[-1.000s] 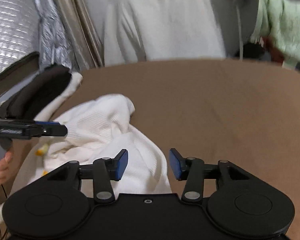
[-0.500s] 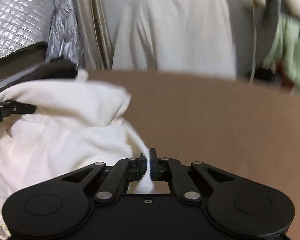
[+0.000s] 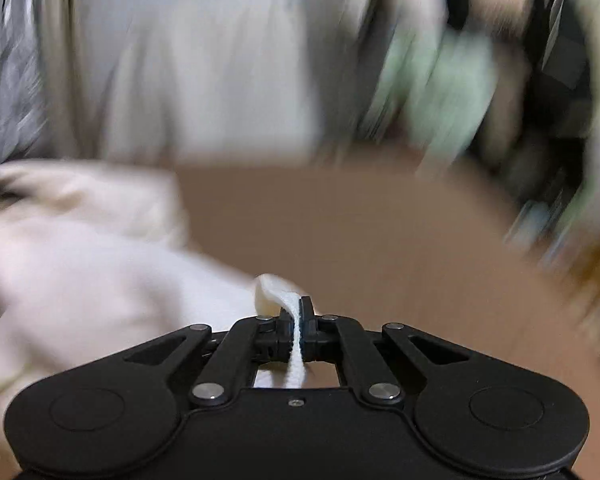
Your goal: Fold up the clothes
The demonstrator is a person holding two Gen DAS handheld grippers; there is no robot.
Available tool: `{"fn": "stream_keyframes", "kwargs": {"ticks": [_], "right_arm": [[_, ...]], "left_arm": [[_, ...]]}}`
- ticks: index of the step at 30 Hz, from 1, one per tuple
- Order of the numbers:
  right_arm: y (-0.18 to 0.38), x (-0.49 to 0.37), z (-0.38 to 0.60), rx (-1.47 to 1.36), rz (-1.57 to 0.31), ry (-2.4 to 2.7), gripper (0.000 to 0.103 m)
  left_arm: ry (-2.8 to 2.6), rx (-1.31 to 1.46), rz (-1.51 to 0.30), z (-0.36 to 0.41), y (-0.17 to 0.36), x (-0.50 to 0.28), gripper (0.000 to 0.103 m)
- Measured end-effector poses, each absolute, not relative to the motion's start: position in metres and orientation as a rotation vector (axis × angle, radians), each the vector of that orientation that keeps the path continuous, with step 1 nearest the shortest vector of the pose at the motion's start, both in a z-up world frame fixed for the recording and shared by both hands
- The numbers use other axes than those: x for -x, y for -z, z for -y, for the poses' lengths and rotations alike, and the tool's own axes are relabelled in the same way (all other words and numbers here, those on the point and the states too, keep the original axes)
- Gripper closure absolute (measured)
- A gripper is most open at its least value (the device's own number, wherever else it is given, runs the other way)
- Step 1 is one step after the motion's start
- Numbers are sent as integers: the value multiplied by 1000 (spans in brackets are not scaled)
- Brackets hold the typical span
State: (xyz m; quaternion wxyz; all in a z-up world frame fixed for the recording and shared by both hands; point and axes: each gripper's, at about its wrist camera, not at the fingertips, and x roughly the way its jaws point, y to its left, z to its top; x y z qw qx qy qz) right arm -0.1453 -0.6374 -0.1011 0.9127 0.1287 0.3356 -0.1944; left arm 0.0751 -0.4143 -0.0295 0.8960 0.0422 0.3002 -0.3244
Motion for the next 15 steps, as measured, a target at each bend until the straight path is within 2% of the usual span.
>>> {"fn": "stream_keyframes", "kwargs": {"ticks": [3, 7, 9, 11, 12, 15], "right_arm": [[141, 158, 626, -436, -887, 165, 100], [122, 155, 629, -480, -824, -25, 92], [102, 150, 643, -460, -748, -38, 83], [84, 144, 656, -436, -677, -47, 51], [78, 136, 661, -412, -659, -41, 47], [78, 103, 683, -331, -655, -42, 44]], "left_arm": [[618, -113, -636, 405, 46, -71, 94], [488, -62, -580, 379, 33, -71, 94], [372, -51, -526, 362, 25, -68, 94], [294, -27, -510, 343, 24, -64, 94], [272, -18, -513, 334, 24, -62, 94], [302, -26, -556, 322, 35, -59, 94]]}}
